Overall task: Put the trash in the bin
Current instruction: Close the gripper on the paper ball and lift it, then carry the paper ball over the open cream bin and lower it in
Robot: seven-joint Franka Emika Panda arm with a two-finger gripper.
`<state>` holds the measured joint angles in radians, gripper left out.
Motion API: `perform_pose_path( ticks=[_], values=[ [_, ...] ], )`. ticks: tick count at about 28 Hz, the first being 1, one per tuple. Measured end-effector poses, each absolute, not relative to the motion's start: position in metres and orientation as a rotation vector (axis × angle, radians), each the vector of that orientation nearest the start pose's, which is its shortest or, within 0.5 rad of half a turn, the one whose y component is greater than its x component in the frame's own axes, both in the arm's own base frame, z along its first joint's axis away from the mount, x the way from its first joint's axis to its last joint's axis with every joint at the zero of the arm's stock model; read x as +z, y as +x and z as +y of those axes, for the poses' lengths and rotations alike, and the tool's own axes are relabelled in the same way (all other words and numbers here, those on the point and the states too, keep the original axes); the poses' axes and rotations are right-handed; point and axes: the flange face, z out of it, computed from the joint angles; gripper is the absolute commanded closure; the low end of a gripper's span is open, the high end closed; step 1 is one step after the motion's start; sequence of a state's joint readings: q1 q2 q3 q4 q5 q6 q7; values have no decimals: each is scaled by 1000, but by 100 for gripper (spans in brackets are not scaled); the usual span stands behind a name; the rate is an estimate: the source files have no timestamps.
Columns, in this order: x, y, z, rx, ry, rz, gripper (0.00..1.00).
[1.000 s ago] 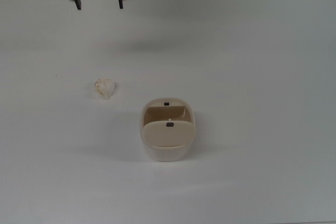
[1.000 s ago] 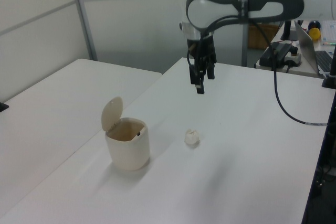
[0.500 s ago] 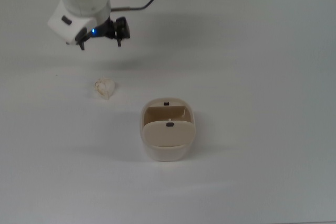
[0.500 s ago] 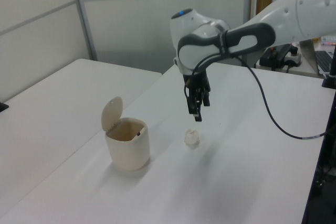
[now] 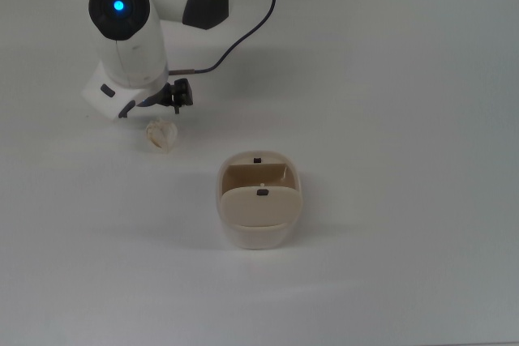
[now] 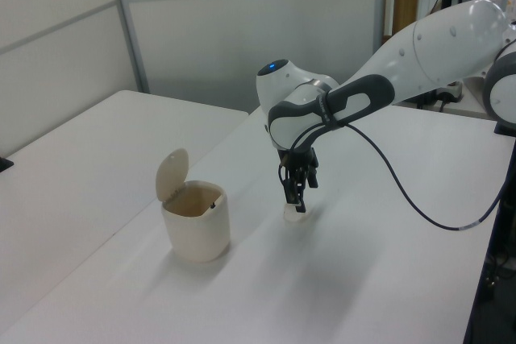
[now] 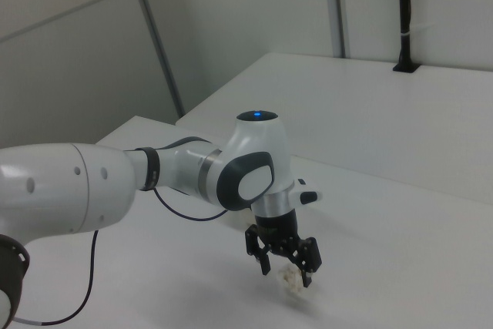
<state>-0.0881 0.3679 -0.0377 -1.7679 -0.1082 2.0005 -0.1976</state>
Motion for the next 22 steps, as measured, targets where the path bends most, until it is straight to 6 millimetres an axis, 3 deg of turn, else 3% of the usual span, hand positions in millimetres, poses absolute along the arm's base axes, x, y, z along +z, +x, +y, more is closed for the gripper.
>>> perform_pose_path(
  ticks=[5,8,10,11,12,17,22],
  values=[
    [334,632,-84,203,-3219,-193,0],
    [327,636,-84,179,-3222,-196,9],
    [323,638,-83,167,-3223,-199,19],
    [321,638,-83,162,-3223,-200,30],
    [318,639,-83,156,-3224,-202,36],
    [310,641,-83,156,-3223,-205,54],
    [313,643,-81,138,-3225,-206,54]
  ],
)
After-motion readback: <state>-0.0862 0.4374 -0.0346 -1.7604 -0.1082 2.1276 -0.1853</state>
